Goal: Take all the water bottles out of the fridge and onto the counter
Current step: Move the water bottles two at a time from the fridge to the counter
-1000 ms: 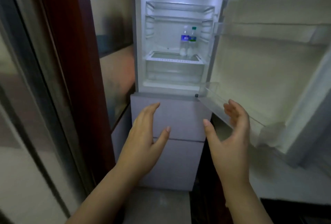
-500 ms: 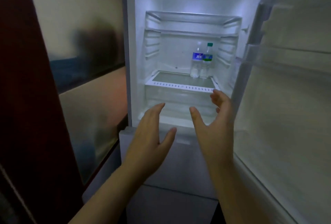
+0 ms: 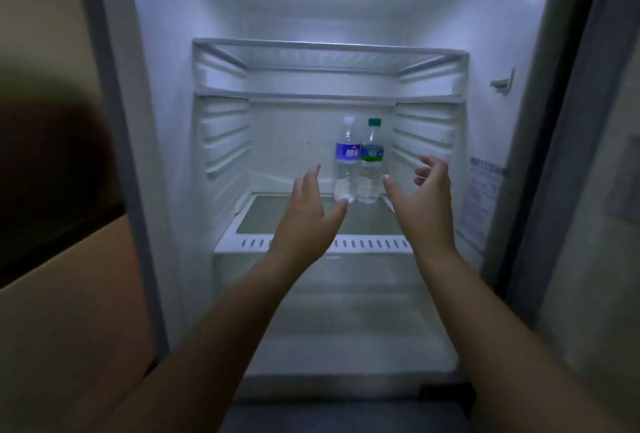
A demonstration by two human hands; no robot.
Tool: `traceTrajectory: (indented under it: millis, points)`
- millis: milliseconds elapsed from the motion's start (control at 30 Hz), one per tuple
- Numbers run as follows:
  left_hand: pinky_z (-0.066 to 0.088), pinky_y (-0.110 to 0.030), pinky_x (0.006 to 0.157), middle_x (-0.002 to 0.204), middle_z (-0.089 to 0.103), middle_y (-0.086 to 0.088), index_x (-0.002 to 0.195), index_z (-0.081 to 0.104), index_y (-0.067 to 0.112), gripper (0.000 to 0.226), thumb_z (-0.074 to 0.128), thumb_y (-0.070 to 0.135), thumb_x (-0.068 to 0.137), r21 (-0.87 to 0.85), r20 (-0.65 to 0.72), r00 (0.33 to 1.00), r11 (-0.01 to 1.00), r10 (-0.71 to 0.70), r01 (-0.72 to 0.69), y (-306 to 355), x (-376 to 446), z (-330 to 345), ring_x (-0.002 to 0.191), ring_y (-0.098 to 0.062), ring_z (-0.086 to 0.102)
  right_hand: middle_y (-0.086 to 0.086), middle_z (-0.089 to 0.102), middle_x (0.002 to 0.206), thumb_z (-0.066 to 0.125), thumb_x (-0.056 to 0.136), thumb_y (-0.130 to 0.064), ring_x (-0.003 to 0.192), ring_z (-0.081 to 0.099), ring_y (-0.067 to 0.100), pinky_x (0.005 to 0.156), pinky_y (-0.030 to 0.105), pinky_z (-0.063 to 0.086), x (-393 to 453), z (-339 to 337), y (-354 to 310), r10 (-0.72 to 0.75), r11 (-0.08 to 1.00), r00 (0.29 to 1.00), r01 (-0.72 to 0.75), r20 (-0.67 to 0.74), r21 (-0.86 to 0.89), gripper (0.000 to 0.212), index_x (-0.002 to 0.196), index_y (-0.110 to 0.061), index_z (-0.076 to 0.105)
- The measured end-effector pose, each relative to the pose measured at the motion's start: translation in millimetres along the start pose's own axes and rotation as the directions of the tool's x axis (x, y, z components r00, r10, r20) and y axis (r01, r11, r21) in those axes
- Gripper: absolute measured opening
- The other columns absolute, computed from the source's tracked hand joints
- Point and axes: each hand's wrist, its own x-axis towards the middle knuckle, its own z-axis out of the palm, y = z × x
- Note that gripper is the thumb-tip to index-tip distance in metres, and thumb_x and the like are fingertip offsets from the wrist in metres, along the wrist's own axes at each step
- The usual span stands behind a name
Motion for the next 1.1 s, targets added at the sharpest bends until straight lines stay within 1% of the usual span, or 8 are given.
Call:
traceTrajectory:
  millis: [133, 333, 467, 567, 667, 833, 967, 1100]
  points:
    - [0.027, -0.034, 0.107, 0.156, 0.024, -0.006, 0.154, 0.013, 0.020, 0.077, 0.058, 0.036, 0.093, -0.052, 0.025, 1.000, 0.999, -0.013, 0.014, -35.5, 76.9, 33.2, 0.141, -0.022, 0.029, 0.009, 0.048, 0.135, 0.072, 0.085, -0.027, 0.122, 0.048, 0.022, 0.099, 0.030, 0.042, 45.0, 39.9, 26.0, -0.018, 0.999, 1.000, 0.017, -0.020, -0.029, 0.065, 0.138, -0.013, 0.039]
    - [0.024, -0.042, 0.112, 0.162, -0.003, -0.003, 0.155, -0.006, 0.022, 0.088, 0.057, 0.033, 0.094, -0.028, 0.094, 0.993, 0.996, -0.078, 0.081, -70.9, 153.1, 82.6, 0.146, -0.025, 0.016, 0.010, 0.047, 0.138, 0.070, 0.086, -0.027, 0.122, 0.049, 0.019, 0.088, 0.022, 0.037, 102.6, 88.6, 60.5, -0.036, 0.993, 0.999, 0.033, -0.024, -0.117, 0.068, 0.142, -0.011, 0.035]
    - [0.022, -0.039, 0.113, 0.162, -0.008, -0.003, 0.154, -0.008, 0.020, 0.089, 0.057, 0.030, 0.095, -0.046, 0.088, 0.994, 0.997, -0.063, 0.068, -81.5, 185.1, 97.1, 0.147, -0.025, 0.015, 0.010, 0.041, 0.147, 0.070, 0.086, -0.026, 0.130, 0.046, 0.025, 0.099, 0.031, 0.040, 131.9, 111.2, 81.7, 0.032, 0.983, 0.999, -0.030, 0.007, -0.180, 0.074, 0.147, -0.014, 0.030]
    - [0.019, -0.038, 0.115, 0.162, -0.006, -0.006, 0.154, -0.009, 0.020, 0.091, 0.058, 0.027, 0.094, -0.071, 0.078, 0.996, 0.996, -0.042, 0.048, -88.4, 213.6, 107.7, 0.147, -0.026, 0.013, 0.012, 0.041, 0.147, 0.069, 0.086, -0.022, 0.129, 0.046, 0.026, 0.099, 0.031, 0.040, 158.1, 127.6, 96.1, 0.017, 0.968, 0.999, -0.007, 0.037, -0.251, 0.074, 0.148, -0.014, 0.030]
    - [0.025, -0.044, 0.116, 0.162, -0.003, -0.008, 0.154, -0.009, 0.020, 0.091, 0.059, 0.026, 0.093, -0.048, 0.070, 0.997, 0.999, -0.019, 0.022, -95.8, 235.4, 119.2, 0.147, -0.029, 0.016, 0.012, 0.041, 0.147, 0.069, 0.086, -0.019, 0.131, 0.044, 0.027, 0.102, 0.033, 0.039, 180.1, 140.5, 105.7, 0.016, 0.959, 0.999, -0.004, 0.041, -0.283, 0.074, 0.149, -0.015, 0.030]
    - [0.031, -0.047, 0.113, 0.161, 0.005, -0.009, 0.155, -0.008, 0.022, 0.096, 0.063, 0.030, 0.091, -0.127, 0.052, 0.999, 0.992, -0.007, 0.013, -109.1, 255.8, 139.0, 0.145, -0.029, 0.022, 0.011, 0.037, 0.150, 0.068, 0.087, -0.018, 0.134, 0.042, 0.027, 0.104, 0.039, 0.043, 204.0, 160.8, 114.1, 0.058, 0.968, 0.996, -0.040, 0.069, -0.246, 0.078, 0.150, -0.016, 0.024]
    - [0.033, -0.044, 0.112, 0.158, 0.011, -0.012, 0.154, -0.008, 0.025, 0.110, 0.075, 0.034, 0.082, -0.191, 0.032, 0.999, 0.982, 0.016, -0.009, -115.1, 267.6, 153.8, 0.141, -0.029, 0.029, 0.011, 0.038, 0.150, 0.069, 0.086, -0.016, 0.130, 0.047, 0.026, 0.093, 0.030, 0.042, 212.2, 174.3, 119.3, 0.145, 0.982, 0.982, -0.128, 0.118, -0.137, 0.088, 0.154, -0.021, 0.012]
    - [0.041, -0.031, 0.091, 0.142, 0.033, -0.016, 0.154, -0.007, 0.029, 0.114, 0.079, 0.033, 0.078, -0.174, 0.049, 0.999, 0.985, 0.001, 0.008, -128.4, 269.4, 164.0, 0.122, -0.029, 0.048, 0.011, 0.041, 0.149, 0.069, 0.087, -0.015, 0.130, 0.048, 0.026, 0.090, 0.027, 0.042, 217.6, 183.8, 131.1, 0.209, 0.978, 0.966, -0.204, 0.149, -0.050, 0.089, 0.155, -0.022, 0.010]
